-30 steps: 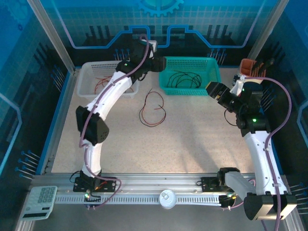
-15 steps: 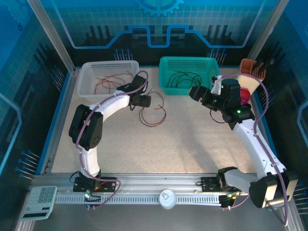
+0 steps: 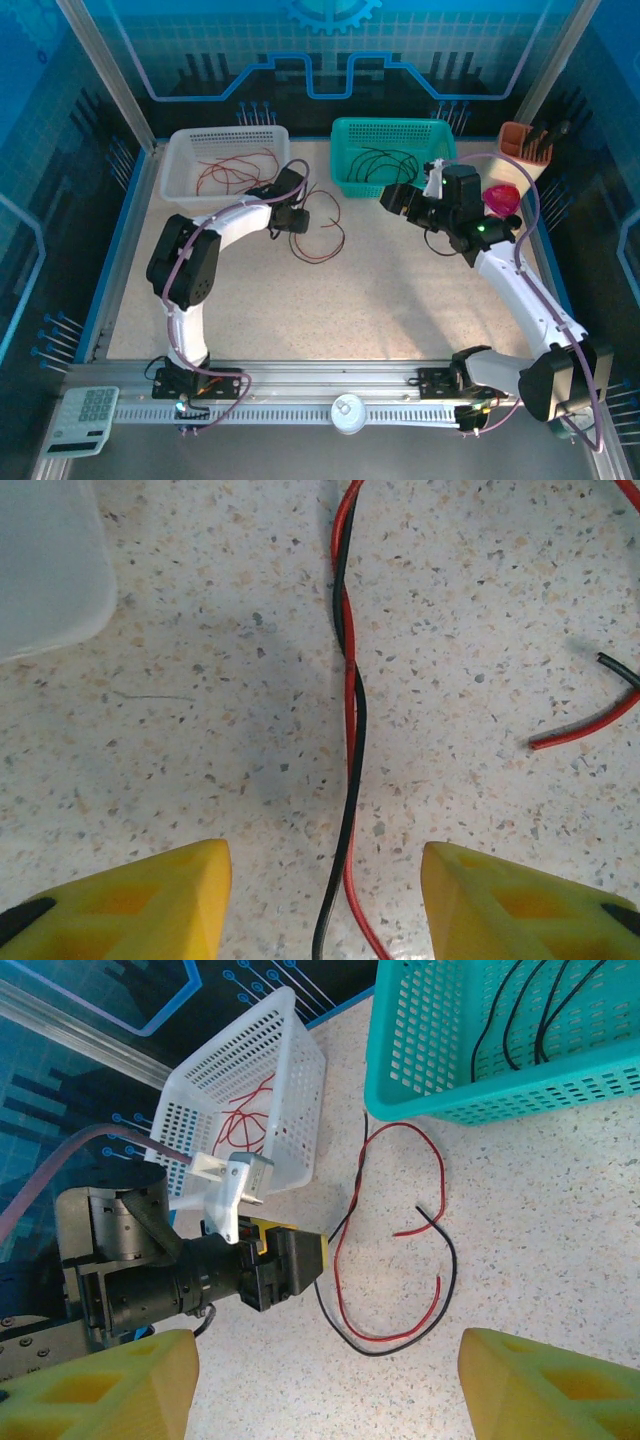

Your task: Untangle the cables

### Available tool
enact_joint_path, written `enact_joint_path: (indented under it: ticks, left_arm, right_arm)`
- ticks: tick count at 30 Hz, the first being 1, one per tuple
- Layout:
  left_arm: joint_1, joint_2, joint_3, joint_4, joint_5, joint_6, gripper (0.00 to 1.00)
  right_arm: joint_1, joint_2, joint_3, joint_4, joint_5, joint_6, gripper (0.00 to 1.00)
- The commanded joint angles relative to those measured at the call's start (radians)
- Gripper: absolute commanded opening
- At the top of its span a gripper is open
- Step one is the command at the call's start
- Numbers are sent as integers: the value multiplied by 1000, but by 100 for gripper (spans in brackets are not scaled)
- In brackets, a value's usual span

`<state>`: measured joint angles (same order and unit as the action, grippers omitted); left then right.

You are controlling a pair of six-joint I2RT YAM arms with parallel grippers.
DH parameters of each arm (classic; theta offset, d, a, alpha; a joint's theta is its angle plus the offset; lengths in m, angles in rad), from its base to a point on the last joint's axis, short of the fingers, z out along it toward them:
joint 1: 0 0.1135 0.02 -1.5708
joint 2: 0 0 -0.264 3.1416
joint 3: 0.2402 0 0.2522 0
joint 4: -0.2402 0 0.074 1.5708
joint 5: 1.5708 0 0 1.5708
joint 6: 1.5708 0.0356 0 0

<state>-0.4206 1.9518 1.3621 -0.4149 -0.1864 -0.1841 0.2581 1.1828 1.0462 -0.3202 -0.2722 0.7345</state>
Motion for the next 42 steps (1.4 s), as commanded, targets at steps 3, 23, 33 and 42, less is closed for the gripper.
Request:
enact_joint_path:
  ticks: [3,23,33,42]
  left_arm:
    - [8,24,14,16,45,-8,58]
    - [8,-6,-25,63,79,-7,0]
    - [-7,-356,-193,205,244,59,0]
    - [-18,-542,-229,227,384,62,0]
  right_arm:
    - [14,9,-6,27,11,-19,70]
    - [42,26,3,47,1,-18,68]
    - [83,118,47,100,-20,-22,68]
    - [106,204,135,166,-46,-1,68]
